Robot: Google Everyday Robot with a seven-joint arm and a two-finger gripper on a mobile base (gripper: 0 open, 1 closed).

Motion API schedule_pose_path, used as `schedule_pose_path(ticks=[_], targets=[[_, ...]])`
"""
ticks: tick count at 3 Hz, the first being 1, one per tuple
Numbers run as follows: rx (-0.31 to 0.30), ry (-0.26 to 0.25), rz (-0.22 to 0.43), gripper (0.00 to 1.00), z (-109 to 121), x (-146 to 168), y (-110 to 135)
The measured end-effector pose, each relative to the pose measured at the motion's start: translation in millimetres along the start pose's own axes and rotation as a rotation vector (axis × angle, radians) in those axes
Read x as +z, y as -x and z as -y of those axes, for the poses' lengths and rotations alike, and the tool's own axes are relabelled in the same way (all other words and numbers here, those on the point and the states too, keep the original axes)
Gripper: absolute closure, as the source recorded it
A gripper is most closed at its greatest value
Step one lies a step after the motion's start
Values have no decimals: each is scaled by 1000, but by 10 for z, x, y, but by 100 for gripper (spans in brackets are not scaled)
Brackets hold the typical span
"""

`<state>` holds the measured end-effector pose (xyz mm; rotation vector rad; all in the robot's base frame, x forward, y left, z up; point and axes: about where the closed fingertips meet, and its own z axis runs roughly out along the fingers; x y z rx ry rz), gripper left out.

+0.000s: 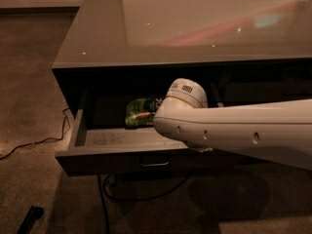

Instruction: Open top drawer

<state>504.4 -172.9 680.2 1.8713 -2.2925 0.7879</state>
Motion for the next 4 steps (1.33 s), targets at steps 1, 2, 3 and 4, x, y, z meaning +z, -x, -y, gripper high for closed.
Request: schedule_pose_path(ticks=[1,2,3,4], targets=[[1,15,9,100,-30,0,-40],[4,3,50,100,11,-11,8],[5,-47,147,100,142,-135,89],[-10,-126,333,100,339,-374,374]])
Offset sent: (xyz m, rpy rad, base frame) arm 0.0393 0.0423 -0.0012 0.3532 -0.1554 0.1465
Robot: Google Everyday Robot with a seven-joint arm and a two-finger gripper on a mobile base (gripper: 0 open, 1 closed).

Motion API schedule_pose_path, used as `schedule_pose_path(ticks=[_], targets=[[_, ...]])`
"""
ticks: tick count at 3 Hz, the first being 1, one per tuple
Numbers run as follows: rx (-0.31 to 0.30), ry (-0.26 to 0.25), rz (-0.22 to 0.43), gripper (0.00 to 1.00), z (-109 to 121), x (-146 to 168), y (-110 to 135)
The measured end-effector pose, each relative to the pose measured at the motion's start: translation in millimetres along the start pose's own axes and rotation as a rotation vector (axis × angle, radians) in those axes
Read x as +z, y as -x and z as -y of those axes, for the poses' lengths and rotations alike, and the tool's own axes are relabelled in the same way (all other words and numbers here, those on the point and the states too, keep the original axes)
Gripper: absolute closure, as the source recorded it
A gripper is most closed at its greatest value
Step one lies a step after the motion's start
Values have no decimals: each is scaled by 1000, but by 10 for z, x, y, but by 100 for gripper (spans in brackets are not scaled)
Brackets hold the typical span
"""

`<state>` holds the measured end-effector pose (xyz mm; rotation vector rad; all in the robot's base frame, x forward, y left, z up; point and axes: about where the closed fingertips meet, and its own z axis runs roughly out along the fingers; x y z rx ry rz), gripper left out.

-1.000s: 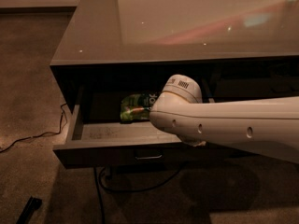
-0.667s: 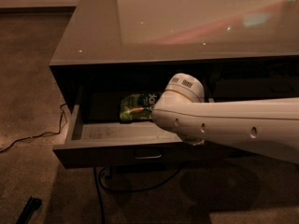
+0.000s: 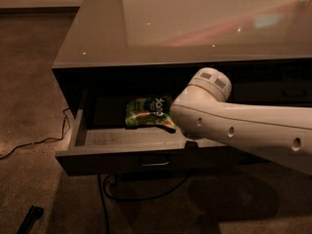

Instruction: Open top drawer

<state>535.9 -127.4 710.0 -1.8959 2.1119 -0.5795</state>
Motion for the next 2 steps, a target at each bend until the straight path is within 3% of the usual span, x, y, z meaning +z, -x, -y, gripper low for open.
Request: schedule_pose_path(ticks=[1,2], targets=[[-17,-48,111,100,184,2,278],[-27,-41,115,100,255,238,390]])
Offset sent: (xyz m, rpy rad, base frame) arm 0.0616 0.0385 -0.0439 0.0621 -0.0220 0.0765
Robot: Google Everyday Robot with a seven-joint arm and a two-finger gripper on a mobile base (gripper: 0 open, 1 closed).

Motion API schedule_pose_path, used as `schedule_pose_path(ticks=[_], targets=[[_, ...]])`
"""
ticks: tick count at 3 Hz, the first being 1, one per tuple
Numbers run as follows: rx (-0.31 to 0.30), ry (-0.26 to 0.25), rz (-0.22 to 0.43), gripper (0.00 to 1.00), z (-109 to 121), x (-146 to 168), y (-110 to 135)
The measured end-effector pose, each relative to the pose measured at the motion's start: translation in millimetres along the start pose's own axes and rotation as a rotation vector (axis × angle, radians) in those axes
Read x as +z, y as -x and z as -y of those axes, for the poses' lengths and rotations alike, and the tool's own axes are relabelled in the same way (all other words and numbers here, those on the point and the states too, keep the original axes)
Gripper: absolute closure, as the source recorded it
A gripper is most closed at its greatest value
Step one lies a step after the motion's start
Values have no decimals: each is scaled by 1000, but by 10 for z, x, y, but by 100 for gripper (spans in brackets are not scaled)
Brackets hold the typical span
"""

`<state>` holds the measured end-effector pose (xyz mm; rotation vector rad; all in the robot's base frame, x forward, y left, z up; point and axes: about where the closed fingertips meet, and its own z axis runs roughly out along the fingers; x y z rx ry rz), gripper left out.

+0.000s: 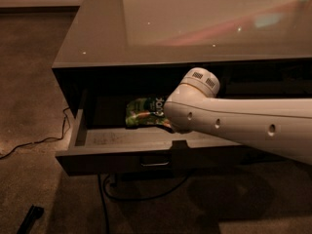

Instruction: Open top drawer

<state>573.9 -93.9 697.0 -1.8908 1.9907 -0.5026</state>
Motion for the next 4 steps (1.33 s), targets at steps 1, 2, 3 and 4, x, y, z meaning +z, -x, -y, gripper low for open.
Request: schedule_pose_path(ticks=[1,2,3,4], targets=[[-5,20,-54,100,32,241,-117],[-5,20,-54,100,32,241,-117],[-19,43,-60,100,64,414,-113],[-31,81,-84,100,37,609,-195]])
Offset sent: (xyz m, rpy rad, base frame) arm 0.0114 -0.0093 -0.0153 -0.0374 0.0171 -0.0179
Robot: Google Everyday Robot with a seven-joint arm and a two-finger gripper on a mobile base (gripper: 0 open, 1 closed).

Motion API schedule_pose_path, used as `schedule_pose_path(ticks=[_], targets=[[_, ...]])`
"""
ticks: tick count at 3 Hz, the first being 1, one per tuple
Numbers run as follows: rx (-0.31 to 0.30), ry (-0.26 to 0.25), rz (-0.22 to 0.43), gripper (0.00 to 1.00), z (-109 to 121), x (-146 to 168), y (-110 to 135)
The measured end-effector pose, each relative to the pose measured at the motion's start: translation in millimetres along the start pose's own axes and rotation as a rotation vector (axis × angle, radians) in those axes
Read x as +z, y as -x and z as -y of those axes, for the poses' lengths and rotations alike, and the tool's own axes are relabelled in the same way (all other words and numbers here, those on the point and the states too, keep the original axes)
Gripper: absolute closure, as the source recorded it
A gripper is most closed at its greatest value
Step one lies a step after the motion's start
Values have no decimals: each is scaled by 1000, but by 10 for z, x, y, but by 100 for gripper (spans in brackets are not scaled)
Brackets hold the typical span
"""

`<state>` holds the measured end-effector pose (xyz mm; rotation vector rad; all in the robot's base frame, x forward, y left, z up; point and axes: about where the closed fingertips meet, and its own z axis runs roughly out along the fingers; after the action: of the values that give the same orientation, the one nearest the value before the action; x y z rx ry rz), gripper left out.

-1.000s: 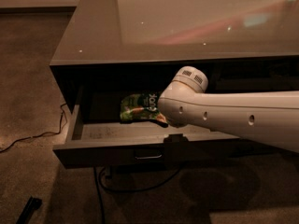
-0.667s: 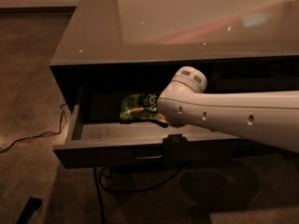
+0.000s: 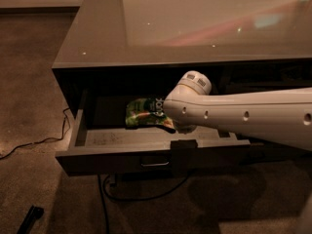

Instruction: Open top drawer

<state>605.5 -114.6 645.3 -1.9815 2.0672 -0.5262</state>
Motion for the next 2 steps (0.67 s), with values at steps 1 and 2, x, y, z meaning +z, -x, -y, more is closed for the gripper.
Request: schedule_pose_path(ticks=[1,2], targets=[[-12,50,-32,100,-102,119,-64],[-15,82,-94,100,-162,49,-176]])
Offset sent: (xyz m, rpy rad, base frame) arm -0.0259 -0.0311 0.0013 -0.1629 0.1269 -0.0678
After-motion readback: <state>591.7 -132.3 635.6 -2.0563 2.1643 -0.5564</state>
